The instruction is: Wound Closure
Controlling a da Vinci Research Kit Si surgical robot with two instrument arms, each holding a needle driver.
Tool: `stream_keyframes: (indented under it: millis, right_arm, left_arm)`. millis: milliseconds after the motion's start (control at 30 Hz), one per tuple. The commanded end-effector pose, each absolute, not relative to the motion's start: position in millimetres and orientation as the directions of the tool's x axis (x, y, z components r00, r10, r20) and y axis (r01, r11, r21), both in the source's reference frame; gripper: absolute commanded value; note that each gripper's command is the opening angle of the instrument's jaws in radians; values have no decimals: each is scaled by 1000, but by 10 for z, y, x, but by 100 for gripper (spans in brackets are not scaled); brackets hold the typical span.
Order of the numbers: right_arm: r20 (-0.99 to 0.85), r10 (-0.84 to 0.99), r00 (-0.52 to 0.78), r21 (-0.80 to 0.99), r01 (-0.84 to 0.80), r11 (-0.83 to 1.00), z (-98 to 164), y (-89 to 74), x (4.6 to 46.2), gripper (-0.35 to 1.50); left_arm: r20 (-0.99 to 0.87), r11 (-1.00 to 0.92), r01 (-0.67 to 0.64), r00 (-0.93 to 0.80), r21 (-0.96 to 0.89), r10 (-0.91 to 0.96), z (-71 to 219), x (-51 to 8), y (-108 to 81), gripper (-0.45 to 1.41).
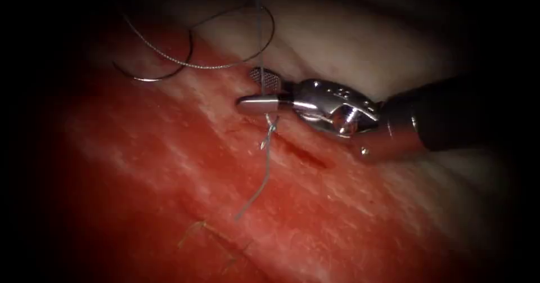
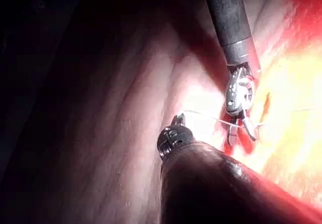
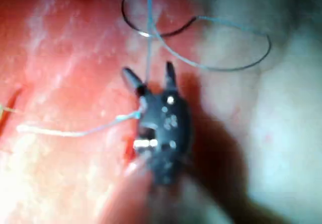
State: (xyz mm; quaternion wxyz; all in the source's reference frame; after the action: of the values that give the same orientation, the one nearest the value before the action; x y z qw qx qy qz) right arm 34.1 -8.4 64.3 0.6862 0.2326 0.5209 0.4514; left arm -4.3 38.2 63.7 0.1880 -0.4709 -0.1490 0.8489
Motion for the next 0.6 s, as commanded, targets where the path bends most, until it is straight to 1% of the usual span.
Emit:
stream_keyframes:
  millis: [33, 367, 600]
  right_arm:
    - [-506, 861, 49, 789, -377, 486, 649, -88, 351, 133]
    - [-513, 856, 59, 790, -356, 498, 657, -95, 370, 133]
    - [-515, 855, 61, 791, -350, 502, 656, -99, 373, 131]
  left_arm:
    - [-746, -888, -177, -487, -425, 454, 641, -47, 383, -45]
    - [-749, -892, -174, -489, -418, 447, 631, -51, 380, -45]
    - [-752, -893, -171, -488, -416, 444, 629, -54, 382, -45]
